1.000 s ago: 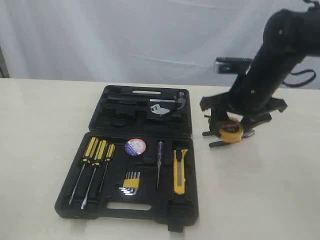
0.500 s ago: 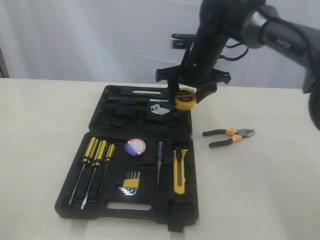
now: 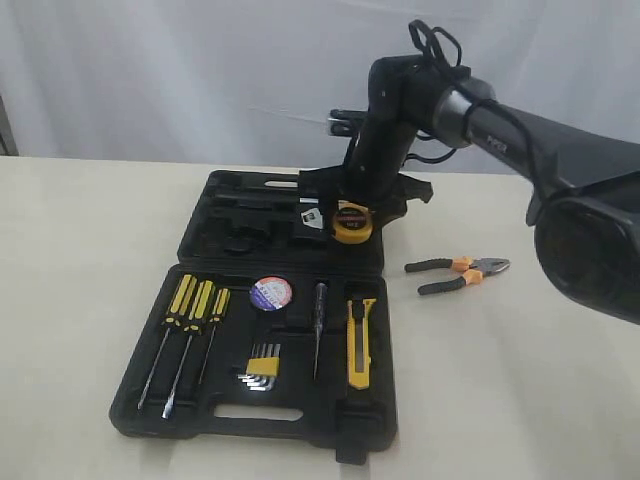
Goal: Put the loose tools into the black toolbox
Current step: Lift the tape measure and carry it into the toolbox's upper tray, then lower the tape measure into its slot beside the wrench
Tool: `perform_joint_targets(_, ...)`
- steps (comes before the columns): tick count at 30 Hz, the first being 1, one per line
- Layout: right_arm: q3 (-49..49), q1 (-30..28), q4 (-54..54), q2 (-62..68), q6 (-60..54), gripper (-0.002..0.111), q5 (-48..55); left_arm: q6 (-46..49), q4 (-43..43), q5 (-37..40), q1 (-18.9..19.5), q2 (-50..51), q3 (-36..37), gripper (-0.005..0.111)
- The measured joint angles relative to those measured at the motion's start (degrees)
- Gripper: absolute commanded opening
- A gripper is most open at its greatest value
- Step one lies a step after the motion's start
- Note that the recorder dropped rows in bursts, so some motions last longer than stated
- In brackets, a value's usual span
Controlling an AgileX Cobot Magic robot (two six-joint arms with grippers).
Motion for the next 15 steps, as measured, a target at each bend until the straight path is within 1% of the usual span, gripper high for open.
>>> perform_joint_targets(7,-0.10,0.00,-1.05,1.83,3.48,0.000,-1.82,0.00,0.00,0.00,0.00,0.00,0.00,0.000)
perform_joint_targets(15,-0.10,0.04,-1.66,2.07,4.54,0.000,-1.39,0.00,0.00,0.00,0.00,0.00,0.00,0.000)
